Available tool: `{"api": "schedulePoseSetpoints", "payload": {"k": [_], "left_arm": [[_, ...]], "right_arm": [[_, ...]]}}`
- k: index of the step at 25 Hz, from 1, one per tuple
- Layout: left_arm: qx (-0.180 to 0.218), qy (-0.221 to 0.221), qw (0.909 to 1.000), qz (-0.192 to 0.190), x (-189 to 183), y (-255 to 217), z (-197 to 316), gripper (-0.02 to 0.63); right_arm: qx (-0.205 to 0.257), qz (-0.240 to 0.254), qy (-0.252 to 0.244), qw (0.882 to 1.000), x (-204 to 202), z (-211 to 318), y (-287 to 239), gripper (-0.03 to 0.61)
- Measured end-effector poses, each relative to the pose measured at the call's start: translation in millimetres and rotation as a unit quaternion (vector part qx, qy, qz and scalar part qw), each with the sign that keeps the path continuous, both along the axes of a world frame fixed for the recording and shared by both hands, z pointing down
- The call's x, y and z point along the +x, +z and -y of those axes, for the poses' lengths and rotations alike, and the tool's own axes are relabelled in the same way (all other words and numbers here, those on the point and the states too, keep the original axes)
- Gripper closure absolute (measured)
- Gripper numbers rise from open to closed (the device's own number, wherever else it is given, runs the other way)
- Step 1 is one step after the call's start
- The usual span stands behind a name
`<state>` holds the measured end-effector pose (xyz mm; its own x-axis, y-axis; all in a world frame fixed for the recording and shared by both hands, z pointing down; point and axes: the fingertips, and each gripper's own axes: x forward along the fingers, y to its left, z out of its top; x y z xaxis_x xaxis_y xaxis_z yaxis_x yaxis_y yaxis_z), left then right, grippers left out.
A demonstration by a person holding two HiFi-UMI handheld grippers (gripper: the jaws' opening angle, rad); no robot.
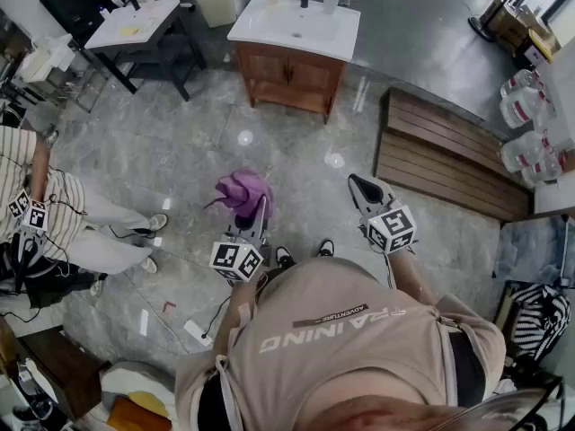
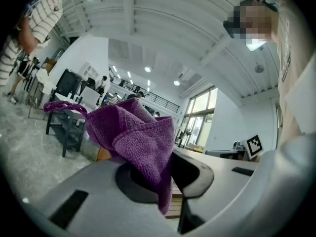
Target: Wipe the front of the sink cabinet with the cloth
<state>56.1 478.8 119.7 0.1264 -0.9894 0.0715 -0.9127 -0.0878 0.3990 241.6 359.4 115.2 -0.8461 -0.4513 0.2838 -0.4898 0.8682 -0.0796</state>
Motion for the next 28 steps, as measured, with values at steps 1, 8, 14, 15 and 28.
{"api": "schedulePoseSetpoints", "payload": {"k": [1, 8, 14, 15, 28], "left_arm": [[-0.006, -0.005, 0.9999, -0.009, -6.2, 6.5, -3.2, 0.558], [-0.01, 0.001, 0.9993, -0.037, -40.1, 19.5, -1.8, 0.558], [0.006, 0.02, 0.999, -0.041, -58.7, 13.5, 15.6, 0.558], [0.006, 0.023, 0.9989, -0.04, -61.2, 14.7, 19.2, 0.558], [-0.048, 0.019, 0.9979, -0.04, -99.7, 44.0, 69.8, 0.558]], "right_arm": [[0.006, 0.006, 0.001, 1.0, -6.8, 4.7, -4.3, 0.566], [0.024, 0.009, -0.014, 1.0, -53.1, 13.3, -10.7, 0.566], [-0.002, 0.03, 0.015, 0.999, -76.2, 25.2, -8.5, 0.566], [-0.003, 0.027, 0.017, 0.999, -79.7, 26.7, -6.0, 0.566], [-0.063, 0.012, -0.025, 0.998, -124.5, 68.2, 54.2, 0.566]]}}
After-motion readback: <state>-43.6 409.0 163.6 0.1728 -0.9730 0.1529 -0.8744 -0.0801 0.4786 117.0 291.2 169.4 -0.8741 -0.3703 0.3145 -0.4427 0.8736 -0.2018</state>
